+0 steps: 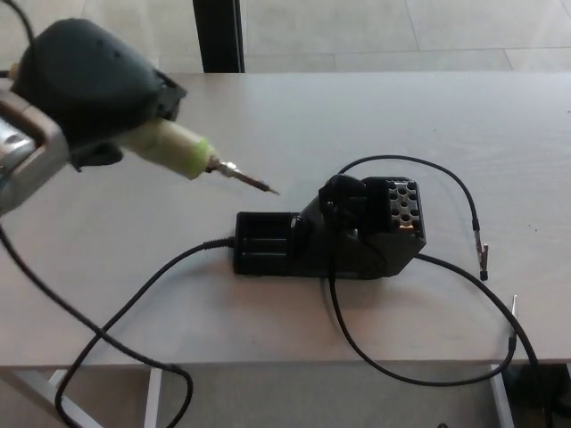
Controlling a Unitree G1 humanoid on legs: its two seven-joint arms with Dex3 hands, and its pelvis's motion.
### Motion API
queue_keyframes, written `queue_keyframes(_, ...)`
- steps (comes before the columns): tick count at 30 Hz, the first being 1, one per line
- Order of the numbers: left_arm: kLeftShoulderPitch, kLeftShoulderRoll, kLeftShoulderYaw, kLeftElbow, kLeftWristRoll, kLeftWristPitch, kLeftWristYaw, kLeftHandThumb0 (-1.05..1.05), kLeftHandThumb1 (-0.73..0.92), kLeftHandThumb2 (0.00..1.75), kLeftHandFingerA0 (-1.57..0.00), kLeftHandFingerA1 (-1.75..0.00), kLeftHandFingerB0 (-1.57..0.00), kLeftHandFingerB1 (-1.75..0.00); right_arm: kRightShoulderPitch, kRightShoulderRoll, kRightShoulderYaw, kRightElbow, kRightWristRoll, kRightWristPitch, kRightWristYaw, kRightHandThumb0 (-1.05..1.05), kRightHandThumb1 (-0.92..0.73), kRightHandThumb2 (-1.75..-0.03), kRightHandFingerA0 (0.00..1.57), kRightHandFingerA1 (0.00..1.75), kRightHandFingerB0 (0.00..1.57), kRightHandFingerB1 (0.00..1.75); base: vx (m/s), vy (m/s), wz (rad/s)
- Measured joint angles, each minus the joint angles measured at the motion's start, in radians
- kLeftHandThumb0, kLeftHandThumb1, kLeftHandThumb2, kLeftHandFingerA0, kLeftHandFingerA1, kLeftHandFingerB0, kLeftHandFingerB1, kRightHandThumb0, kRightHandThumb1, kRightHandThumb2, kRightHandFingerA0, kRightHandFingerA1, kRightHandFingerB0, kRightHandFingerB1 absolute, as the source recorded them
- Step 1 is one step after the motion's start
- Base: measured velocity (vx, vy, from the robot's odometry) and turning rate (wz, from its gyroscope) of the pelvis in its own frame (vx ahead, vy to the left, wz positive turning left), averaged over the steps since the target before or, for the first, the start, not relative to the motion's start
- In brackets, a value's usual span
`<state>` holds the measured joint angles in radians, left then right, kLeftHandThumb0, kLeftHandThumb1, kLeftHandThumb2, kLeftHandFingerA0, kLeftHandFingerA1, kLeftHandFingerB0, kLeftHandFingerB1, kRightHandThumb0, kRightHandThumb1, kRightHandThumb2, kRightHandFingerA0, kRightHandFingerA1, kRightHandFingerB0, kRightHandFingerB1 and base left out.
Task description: Use the left hand of the robot to grab the soldering gun kept on the middle of the table and pull it out of its base and keep it on the left side of the base
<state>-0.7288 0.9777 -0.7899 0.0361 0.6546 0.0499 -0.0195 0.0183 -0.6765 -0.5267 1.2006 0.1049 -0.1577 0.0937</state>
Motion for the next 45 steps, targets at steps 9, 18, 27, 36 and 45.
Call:
queue_keyframes(9, 0.321, 0.064, 0.133, -0.059, 0.006, -0.041, 0.099, -0.18, 0.67, 0.78, -0.93, -1.75, -0.72, -1.21, -0.008, -0.005, 0.000, 0.007, 0.000, -0.001, -0.014, -0.43, -0.63, -0.59, 0.90, 0.63, 0.49, 0.39, 0.00, 0.000, 0.00)
queue_keyframes(18, 0.627, -0.147, 0.234, -0.090, 0.033, -0.072, 0.202, -0.16, 0.59, 0.73, -0.95, -1.75, -0.75, -1.19, -0.015, -0.037, 0.000, 0.007, 0.001, -0.023, -0.043, -0.44, -0.62, -0.59, 0.89, 0.62, 0.49, 0.39, 0.00, 0.000, 0.00)
queue_keyframes(27, 0.672, -0.289, 0.268, -0.042, 0.073, -0.100, 0.212, -0.20, 0.49, 0.90, -1.22, -1.39, -0.86, -1.12, -0.021, -0.039, 0.010, 0.010, 0.002, -0.044, -0.059, -0.43, -0.63, -0.59, 0.91, 0.59, 0.53, 0.41, 0.00, 0.000, 0.00)
queue_keyframes(36, 0.669, -0.303, 0.303, 0.008, 0.101, -0.124, 0.206, -0.16, 0.61, 0.64, -0.91, -1.75, -0.76, -1.10, -0.030, -0.039, 0.014, 0.027, 0.002, -0.047, -0.061, -0.44, -0.63, -0.59, 0.92, 0.61, 0.53, 0.41, 0.00, 0.000, 0.00)
queue_keyframes(45, 0.656, -0.278, 0.345, 0.046, 0.124, -0.163, 0.184, -0.19, 0.69, 0.73, -0.93, -1.68, -0.76, -1.05, -0.028, -0.039, 0.015, 0.026, 0.006, -0.048, -0.062, -0.44, -0.63, -0.59, 0.90, 0.61, 0.52, 0.41, 0.00, 0.000, 0.00)
